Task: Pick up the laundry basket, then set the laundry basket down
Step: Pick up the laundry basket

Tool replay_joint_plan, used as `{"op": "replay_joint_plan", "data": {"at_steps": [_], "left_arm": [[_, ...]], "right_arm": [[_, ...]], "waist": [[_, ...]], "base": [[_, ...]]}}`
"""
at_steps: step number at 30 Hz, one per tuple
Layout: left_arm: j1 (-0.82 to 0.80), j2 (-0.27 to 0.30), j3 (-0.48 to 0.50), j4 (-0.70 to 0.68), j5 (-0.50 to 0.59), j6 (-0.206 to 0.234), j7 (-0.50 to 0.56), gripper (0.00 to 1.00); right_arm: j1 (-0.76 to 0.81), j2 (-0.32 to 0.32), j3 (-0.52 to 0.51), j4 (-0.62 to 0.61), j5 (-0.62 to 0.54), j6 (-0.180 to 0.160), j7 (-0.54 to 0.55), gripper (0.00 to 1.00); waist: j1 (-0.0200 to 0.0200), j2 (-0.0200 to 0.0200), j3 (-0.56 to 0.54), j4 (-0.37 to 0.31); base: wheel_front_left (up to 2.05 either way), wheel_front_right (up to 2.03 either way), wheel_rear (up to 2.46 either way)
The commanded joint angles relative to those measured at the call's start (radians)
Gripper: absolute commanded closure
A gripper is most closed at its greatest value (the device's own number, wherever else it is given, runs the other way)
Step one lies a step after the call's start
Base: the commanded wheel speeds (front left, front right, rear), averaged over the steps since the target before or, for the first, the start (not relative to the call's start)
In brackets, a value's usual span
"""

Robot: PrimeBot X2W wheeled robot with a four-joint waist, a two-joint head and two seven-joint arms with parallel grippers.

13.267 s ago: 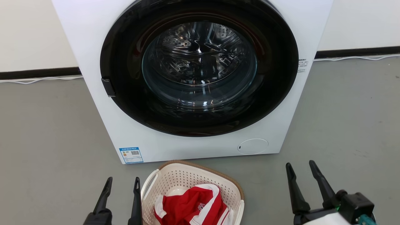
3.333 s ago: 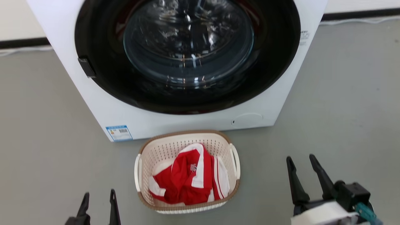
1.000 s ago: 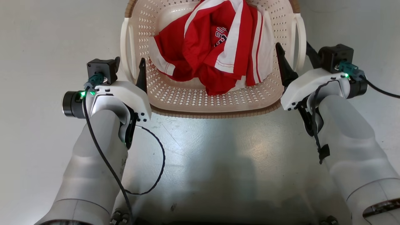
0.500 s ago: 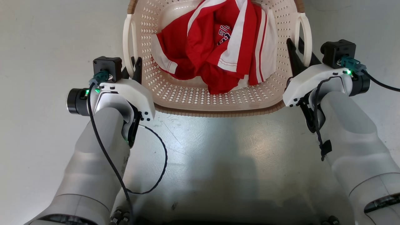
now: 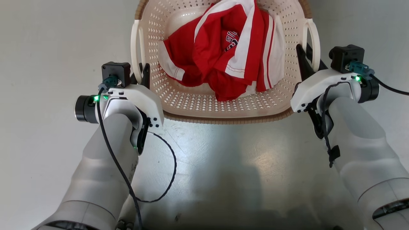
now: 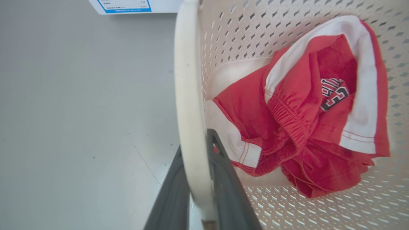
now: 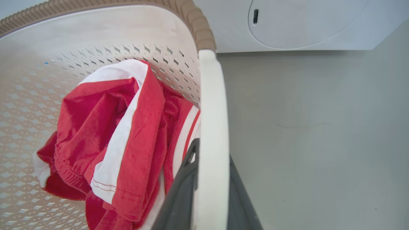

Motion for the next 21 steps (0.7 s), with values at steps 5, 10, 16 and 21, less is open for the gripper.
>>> {"op": "replay_joint_plan", "data": {"at_steps": [5, 10, 16, 21], "left_arm": [[0.063, 0.029, 0.013, -0.008, -0.022, 0.014, -0.006, 1.0], [0.106, 0.029, 0.028, 0.001, -0.036, 0.016, -0.006, 1.0], [0.172, 0.029, 0.035, 0.025, -0.053, 0.009, -0.006, 1.0], [0.254, 0.029, 0.028, 0.066, -0.083, 0.0, -0.006, 1.0]], "right_arm": [[0.071, 0.033, 0.062, 0.003, 0.027, 0.009, -0.006, 1.0], [0.106, 0.033, 0.095, 0.02, 0.061, 0.009, -0.006, 1.0], [0.166, 0.033, 0.138, 0.055, 0.105, 0.009, -0.006, 1.0], [0.241, 0.033, 0.208, 0.099, 0.173, 0.009, -0.006, 1.0]], "waist": [[-0.0001, 0.0, -0.058, -0.016], [-0.0001, 0.0, -0.127, -0.029], [-0.0001, 0.0, -0.228, -0.037], [-0.0001, 0.0, -0.344, -0.041]], "base": [[0.0, 0.0, 0.0], [0.0, 0.0, 0.0], [0.0, 0.0, 0.0], [0.0, 0.0, 0.0]]}}
